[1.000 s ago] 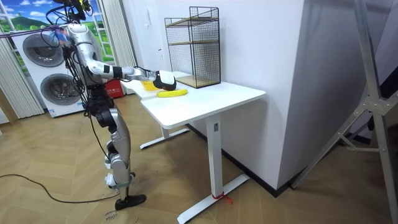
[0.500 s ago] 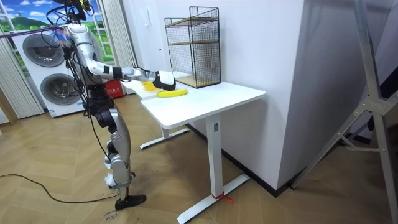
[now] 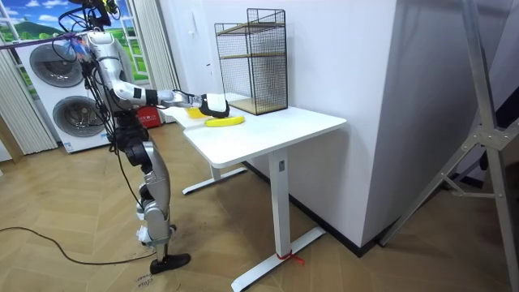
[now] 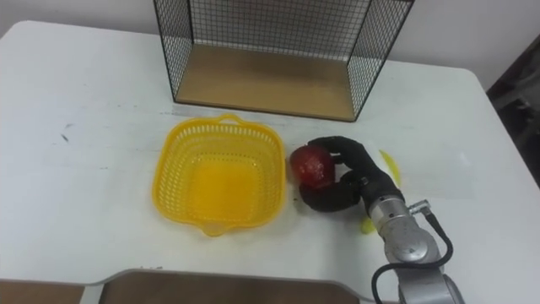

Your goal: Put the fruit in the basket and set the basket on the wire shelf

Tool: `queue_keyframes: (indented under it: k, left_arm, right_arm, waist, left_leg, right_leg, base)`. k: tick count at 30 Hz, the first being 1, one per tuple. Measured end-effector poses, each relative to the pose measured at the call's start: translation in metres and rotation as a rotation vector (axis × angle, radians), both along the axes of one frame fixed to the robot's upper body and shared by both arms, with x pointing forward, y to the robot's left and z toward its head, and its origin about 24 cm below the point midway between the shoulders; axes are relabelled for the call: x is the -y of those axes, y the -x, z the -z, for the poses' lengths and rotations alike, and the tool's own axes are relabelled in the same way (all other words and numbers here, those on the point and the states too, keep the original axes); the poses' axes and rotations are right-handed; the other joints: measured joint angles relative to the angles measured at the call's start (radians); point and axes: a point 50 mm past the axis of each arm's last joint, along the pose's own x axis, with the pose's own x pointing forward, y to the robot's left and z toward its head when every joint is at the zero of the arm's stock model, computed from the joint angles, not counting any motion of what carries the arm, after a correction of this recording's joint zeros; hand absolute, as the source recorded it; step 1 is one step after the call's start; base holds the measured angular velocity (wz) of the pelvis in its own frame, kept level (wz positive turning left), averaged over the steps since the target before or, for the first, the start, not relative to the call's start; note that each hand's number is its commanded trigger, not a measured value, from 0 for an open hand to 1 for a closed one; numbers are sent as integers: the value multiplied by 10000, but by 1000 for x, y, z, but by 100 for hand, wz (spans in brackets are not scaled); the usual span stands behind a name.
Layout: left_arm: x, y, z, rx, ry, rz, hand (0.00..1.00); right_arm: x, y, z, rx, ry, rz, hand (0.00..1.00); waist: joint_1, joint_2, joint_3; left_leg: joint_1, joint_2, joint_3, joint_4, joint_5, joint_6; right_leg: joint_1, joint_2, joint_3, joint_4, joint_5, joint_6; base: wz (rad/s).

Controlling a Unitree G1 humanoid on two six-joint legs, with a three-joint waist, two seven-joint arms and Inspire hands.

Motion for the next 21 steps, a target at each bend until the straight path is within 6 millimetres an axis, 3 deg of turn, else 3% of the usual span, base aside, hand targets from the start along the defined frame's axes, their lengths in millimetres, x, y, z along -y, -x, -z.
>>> queue_keyframes:
  k: [8, 21]
  left_arm:
    - [4, 1, 1, 72, 96, -290, 0]
    - [4, -2, 0, 316, -17, -272, 0]
  right_arm:
    - [6, 0, -1, 306, 59, 775, 100]
    - [4, -7, -31, 2244, -125, 1895, 100]
  waist:
    - [-77, 61, -56]
    - [-38, 21, -83]
  left_leg:
    - [2, -1, -16, 17, 7, -6]
    - [7, -1, 2, 10, 7, -6]
  right_leg:
    - [12, 0, -16, 12, 0, 0]
    - [3, -1, -10, 15, 0, 0]
  base:
    - [0]
    - [0]
